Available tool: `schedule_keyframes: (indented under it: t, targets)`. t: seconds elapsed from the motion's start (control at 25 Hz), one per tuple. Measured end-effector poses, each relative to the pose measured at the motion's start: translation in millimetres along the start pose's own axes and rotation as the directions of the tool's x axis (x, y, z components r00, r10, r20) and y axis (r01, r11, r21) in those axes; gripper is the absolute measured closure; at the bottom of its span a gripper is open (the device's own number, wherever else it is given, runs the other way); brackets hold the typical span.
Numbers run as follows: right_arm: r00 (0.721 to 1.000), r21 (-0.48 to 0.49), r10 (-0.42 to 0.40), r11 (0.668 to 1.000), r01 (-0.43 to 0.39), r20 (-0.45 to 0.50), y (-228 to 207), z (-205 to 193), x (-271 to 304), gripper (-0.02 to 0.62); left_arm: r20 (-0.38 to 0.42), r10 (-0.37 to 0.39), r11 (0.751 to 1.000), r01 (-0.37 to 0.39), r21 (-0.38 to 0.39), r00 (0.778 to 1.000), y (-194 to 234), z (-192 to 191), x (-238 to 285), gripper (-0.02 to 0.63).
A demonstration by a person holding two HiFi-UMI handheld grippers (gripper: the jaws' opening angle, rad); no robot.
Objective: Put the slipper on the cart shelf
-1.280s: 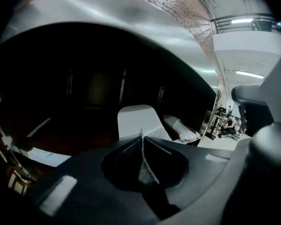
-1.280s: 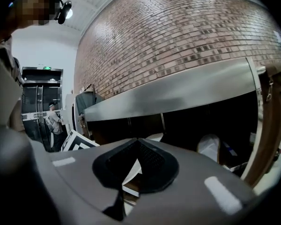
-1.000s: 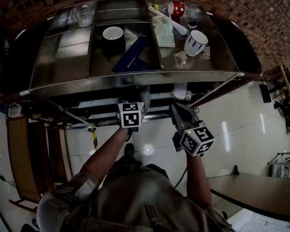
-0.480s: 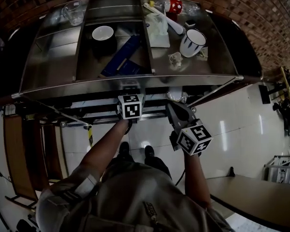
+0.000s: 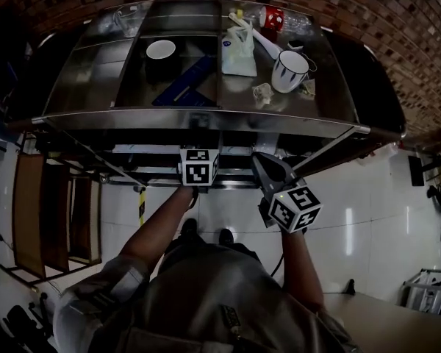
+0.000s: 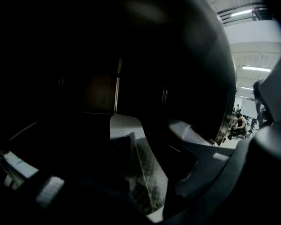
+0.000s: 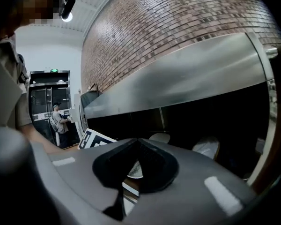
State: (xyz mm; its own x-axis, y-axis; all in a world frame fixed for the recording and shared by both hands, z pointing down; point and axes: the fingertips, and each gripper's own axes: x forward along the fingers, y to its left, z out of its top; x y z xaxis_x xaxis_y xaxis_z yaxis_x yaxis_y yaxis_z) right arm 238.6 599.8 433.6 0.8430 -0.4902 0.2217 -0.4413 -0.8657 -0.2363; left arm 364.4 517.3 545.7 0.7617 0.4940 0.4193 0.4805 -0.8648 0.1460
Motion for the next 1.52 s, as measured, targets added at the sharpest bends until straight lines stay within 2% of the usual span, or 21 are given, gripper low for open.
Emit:
schedule_keyframes:
  t: [0.08, 0.2, 0.36, 0.44, 0.6, 0.8, 1.12, 1.52]
  targets:
    - [0.999, -0.002, 0.037, 0.999, -0.037, 0.011, 0, 2, -1, 0.595, 0.016, -0.026, 1.0, 0.026, -0.011, 1.0, -12, 1, -17, 0.445]
    - [0.995, 0.001, 0.1, 0.995, -0.1, 0.03, 2, 5, -1, 0.595, 0.028, -0.105, 0.994, 0.105, -0.01, 0.994, -38, 8, -45, 0.477]
    - [0.981, 0.008, 0.192, 0.981, -0.193, 0.034, 12, 5, 4, 0.595, 0.076, -0.1, 0.995, 0.098, 0.03, 0.992, -52, 32, -87, 0.529]
    - [0.972, -0.002, 0.232, 0.973, -0.232, 0.047, 20, 11, 5, 0.595, 0.101, -0.11, 0.994, 0.107, 0.038, 0.989, -60, 40, -107, 0.531]
    - [0.957, -0.04, 0.277, 0.961, -0.275, 0.081, 39, 25, 8, 0.595, 0.123, -0.114, 0.993, 0.108, 0.05, 0.986, -62, 44, -140, 0.587]
    - [0.964, -0.068, 0.252, 0.967, -0.247, 0.08, 61, 31, 19, 0.595, 0.136, -0.131, 0.991, 0.127, 0.038, 0.982, -50, 43, -162, 0.598]
    - [0.984, -0.092, 0.17, 0.982, -0.164, 0.061, 87, 31, 29, 0.595, 0.129, -0.199, 0.98, 0.195, 0.044, 0.971, -26, 51, -182, 0.598]
    - [0.989, -0.094, 0.143, 0.986, -0.139, 0.037, 102, 31, 30, 0.595, 0.107, -0.252, 0.968, 0.249, 0.039, 0.962, -22, 54, -183, 0.598]
